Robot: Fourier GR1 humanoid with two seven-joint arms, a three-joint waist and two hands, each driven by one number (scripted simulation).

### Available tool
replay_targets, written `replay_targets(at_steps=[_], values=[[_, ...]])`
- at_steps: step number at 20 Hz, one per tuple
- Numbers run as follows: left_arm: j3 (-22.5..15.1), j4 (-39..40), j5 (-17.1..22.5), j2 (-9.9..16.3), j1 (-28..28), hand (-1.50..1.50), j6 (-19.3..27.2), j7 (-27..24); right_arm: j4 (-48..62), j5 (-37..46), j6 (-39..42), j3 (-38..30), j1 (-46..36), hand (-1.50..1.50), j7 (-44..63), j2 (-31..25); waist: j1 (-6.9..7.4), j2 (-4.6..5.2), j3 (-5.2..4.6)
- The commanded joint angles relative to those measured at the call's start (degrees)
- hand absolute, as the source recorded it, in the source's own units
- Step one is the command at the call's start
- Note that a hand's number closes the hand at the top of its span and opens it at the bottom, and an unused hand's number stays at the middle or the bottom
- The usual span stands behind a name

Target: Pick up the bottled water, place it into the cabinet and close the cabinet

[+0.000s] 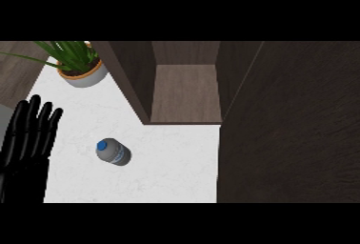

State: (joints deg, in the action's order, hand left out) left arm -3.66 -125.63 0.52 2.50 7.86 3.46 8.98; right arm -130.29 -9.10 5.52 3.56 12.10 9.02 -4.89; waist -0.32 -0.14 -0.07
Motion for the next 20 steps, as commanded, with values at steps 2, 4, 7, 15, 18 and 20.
replay_targets(at_steps=[2, 4, 7, 15, 18, 20], values=[[-5.7, -9.9, -2.1, -1.7, 5.9, -1.5, 1.9, 9.1, -9.3, -2.5, 1.1, 3.4, 8.6, -1.5, 5.1, 0.3, 0.13, -0.16, 0.1], [-6.2, -5.1, -4.3, -1.8, 5.9, -1.5, 2.4, 4.2, -12.6, 2.8, 0.5, 8.8, 14.7, -1.5, 3.3, 2.7, -0.12, -0.08, 0.07], [-13.8, -10.4, -8.3, -2.4, 13.5, -1.5, 6.0, 4.9, -15.0, -0.5, 2.5, 6.0, 18.0, -1.5, 2.3, 1.2, 0.03, -0.2, 0.09], [-14.2, -7.8, -12.3, -2.4, 14.4, -1.5, 7.3, 2.9, -16.8, -3.6, 5.7, 4.2, 24.8, -1.5, -1.0, 0.1, -0.23, -0.13, 0.09], [-9.1, -4.1, -9.0, -2.3, 10.5, -1.5, 7.8, 2.3, -15.9, 2.0, 3.9, 9.6, 22.2, -1.5, 0.0, 2.1, -0.08, 0.01, 0.06], [-10.3, -1.4, -10.1, -2.5, 10.9, -1.5, 10.7, 0.3, -19.8, -1.3, 4.7, 7.0, 26.4, -1.5, 1.1, 0.3, -0.34, -0.05, 0.06]])
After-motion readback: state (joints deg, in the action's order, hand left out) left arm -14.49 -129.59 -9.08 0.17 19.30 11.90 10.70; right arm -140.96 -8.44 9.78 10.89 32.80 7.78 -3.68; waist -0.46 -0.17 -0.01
